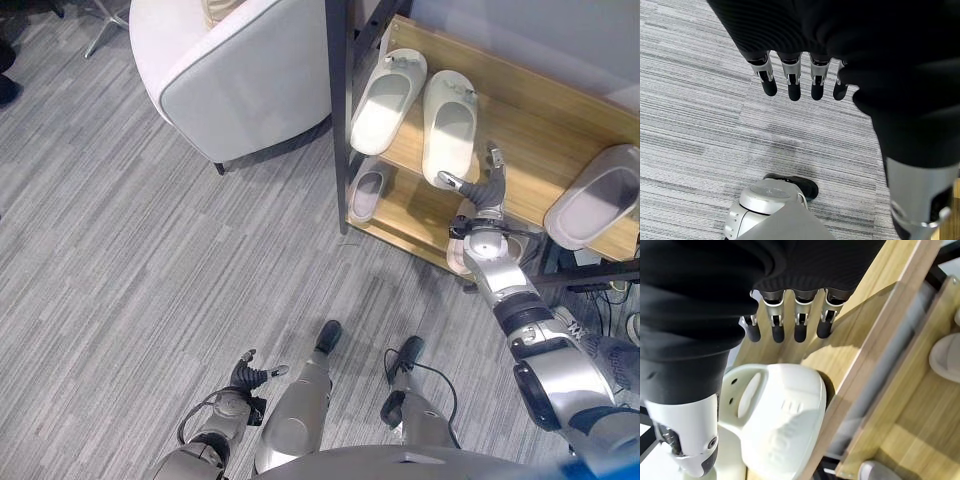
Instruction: Arrange the slippers neatly on the shoe rack.
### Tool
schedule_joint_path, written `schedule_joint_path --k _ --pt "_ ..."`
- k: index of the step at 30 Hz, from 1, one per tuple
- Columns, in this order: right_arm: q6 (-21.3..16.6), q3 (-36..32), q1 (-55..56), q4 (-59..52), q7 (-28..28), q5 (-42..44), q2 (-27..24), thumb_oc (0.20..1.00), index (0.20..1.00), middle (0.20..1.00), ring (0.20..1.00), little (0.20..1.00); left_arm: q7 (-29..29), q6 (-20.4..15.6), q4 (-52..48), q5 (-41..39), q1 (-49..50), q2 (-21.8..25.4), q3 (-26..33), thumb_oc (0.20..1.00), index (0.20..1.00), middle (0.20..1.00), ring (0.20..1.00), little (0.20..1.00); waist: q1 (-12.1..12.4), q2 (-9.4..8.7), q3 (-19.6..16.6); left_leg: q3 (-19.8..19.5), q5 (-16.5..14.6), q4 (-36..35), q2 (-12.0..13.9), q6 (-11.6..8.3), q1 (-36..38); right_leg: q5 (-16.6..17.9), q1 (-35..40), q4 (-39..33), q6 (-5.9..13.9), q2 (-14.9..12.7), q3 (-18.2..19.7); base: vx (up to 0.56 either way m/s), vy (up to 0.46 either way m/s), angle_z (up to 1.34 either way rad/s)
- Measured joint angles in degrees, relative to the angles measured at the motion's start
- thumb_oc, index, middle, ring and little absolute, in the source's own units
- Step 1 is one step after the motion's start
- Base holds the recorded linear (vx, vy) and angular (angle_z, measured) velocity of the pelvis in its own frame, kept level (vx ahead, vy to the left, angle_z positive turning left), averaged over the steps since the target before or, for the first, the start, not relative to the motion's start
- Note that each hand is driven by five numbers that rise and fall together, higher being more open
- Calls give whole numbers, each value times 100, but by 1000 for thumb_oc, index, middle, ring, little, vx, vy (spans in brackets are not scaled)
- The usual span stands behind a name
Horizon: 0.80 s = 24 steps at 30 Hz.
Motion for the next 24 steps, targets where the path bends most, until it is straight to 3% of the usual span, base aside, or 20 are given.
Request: schedule_joint_path --k 7,18,24 --pt "-38 421 88 -232 116 -8 171 1000 1000 1000 1000 1000 1 94 0 0 15 -9 1 1000 1000 1000 1000 1000 -48 0 0 1 -1 -24 15 -1 53 -36 39 -1 -20 5 -2 0 0 0" --pt "-48 485 13 -242 135 -141 356 1000 1000 1000 1000 1000 22 96 3 0 12 -14 3 1000 1000 1000 1000 1000 -5 12 2 14 3 -143 39 2 130 -53 55 -1 -22 7 1 1 0 0" --pt "-48 614 1 -243 171 -127 357 1000 1000 1000 1000 1000 32 99 5 1 12 -20 3 1000 1000 1000 1000 1000 25 105 -12 6 7 -174 42 7 186 -36 94 0 -36 10 -2 0 0 0"
